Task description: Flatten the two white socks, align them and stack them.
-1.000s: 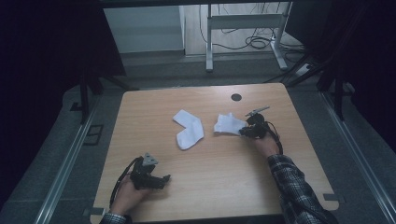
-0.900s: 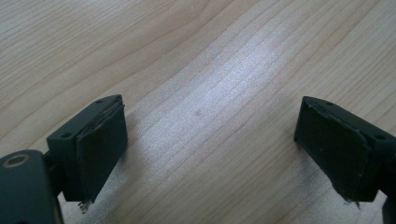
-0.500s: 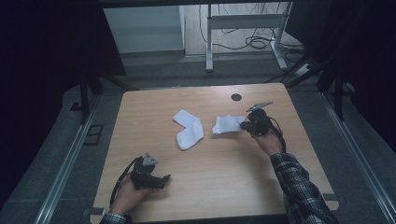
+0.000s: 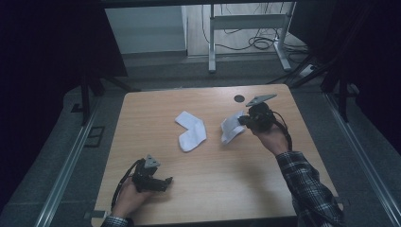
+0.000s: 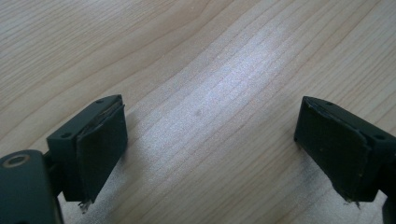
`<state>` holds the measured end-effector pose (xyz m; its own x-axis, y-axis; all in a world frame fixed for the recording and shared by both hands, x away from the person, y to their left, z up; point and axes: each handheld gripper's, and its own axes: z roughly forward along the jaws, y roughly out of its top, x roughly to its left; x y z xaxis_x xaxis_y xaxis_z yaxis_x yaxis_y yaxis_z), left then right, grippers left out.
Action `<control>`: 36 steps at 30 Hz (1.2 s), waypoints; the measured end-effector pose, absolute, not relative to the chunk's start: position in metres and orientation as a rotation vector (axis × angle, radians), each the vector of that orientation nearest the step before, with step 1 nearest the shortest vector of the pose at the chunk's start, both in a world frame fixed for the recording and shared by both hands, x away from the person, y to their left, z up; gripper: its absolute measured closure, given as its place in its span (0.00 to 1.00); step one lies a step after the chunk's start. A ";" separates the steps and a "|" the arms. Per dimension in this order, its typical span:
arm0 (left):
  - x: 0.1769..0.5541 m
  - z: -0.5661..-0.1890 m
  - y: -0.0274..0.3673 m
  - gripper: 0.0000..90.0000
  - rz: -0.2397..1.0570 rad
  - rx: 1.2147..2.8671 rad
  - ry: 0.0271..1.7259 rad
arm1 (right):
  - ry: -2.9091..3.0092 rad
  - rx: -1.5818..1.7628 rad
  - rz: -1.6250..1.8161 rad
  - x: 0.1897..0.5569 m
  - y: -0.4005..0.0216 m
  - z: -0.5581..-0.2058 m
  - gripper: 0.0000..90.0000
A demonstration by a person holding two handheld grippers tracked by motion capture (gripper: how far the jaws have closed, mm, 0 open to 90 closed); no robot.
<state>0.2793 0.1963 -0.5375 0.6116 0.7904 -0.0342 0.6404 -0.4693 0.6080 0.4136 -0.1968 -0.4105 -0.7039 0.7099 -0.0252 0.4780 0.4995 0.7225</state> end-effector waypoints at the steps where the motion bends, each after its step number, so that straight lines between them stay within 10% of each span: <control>1: 0.279 -0.537 0.196 0.10 0.338 2.255 1.123 | 2.429 0.979 1.022 0.412 -0.196 -0.407 0.93; 22: 0.279 -0.537 0.196 0.10 0.340 2.251 1.126 | 2.410 0.653 1.160 0.352 -0.155 -0.313 0.93; 36: 0.280 -0.537 0.196 0.10 0.342 2.259 1.117 | 2.510 0.922 1.057 0.375 -0.210 -0.405 0.92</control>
<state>0.2796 0.1965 -0.5374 0.6145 0.7884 -0.0293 0.6370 -0.4739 0.6080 0.3745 -0.2097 -0.4050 -0.7627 0.6468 0.0017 0.4530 0.5324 0.7151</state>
